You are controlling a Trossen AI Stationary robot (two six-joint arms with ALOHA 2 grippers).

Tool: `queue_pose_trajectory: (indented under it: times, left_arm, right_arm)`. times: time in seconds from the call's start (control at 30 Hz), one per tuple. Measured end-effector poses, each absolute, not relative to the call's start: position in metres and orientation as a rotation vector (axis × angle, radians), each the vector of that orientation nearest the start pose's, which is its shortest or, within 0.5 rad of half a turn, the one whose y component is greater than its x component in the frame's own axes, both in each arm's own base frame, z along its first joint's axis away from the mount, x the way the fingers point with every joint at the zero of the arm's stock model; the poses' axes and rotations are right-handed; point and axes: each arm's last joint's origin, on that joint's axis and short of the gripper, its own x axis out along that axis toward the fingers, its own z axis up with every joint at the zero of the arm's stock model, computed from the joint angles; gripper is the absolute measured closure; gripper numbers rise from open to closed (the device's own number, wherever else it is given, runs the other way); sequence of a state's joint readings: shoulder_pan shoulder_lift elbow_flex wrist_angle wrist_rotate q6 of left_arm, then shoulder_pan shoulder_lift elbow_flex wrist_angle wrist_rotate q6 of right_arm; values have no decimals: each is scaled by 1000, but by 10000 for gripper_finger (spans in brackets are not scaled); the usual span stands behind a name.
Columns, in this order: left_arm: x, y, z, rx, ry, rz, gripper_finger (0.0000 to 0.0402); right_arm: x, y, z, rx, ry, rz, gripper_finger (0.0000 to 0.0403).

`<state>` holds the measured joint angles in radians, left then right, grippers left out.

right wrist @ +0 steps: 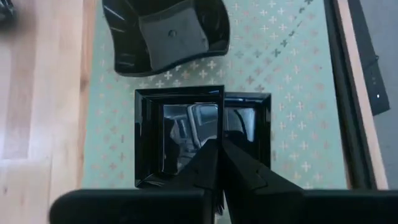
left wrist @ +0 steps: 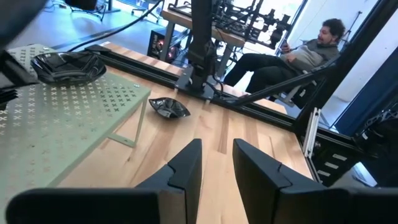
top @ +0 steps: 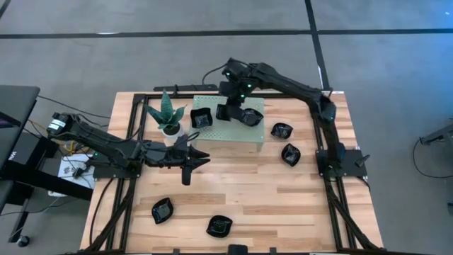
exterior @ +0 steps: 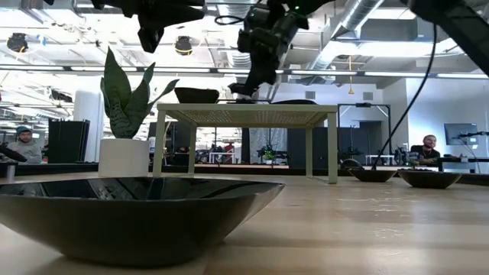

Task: Pick & Place Mini shaped plates
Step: Stack the square plate on top of the other square plate on the shelf

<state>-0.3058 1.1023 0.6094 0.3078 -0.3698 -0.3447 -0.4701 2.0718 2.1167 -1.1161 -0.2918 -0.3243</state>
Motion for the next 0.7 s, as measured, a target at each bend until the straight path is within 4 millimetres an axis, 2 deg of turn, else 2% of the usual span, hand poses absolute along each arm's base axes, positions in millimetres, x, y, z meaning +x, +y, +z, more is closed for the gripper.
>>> queue_pose_trajectory:
  times: [0.2, 0.43, 0.7]
  left_arm:
    - [230, -62, 259, -282, 162, 93, 309]
    - [230, -62, 259, -282, 162, 93, 309]
    - [230, -62, 259, -282, 162, 93, 309]
  right_arm:
    - [394, -192, 334, 21, 950, 17, 391]
    - [389, -197, 327, 42, 989, 13, 392]
    - [394, -199, 316, 57, 981, 0, 388]
